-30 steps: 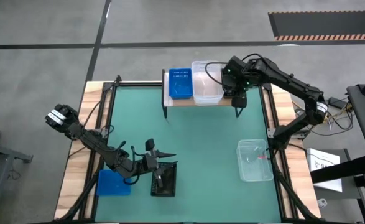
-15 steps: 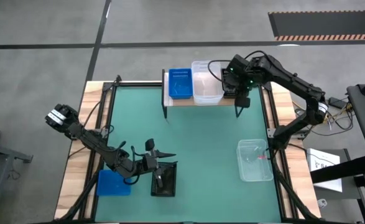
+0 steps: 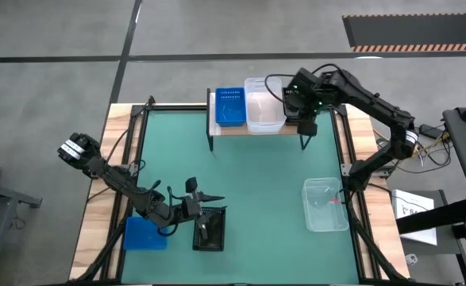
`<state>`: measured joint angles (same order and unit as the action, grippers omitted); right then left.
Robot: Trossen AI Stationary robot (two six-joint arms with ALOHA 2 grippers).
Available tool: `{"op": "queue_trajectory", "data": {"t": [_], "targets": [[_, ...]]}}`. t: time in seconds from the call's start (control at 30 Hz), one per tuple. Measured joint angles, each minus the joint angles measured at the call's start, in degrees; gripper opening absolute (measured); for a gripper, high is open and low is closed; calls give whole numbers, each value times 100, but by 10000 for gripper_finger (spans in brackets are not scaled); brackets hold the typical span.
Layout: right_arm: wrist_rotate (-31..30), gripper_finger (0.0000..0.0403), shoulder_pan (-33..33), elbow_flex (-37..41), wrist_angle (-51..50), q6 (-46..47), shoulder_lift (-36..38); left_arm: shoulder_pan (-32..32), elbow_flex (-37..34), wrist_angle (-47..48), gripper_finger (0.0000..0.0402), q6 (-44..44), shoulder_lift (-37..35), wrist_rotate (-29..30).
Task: Stack baskets on shelf by color
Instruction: Stack the right black bin on the black bin on the shelf
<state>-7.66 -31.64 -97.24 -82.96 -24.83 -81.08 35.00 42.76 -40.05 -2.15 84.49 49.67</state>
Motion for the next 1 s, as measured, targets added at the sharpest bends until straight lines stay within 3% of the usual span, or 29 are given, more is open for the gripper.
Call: {"op": "queue_trajectory", "data": {"t": [1.0], "targets": [[-341,8,125,34,34,561,267,76,0,0,111,27,0,-4]]}}
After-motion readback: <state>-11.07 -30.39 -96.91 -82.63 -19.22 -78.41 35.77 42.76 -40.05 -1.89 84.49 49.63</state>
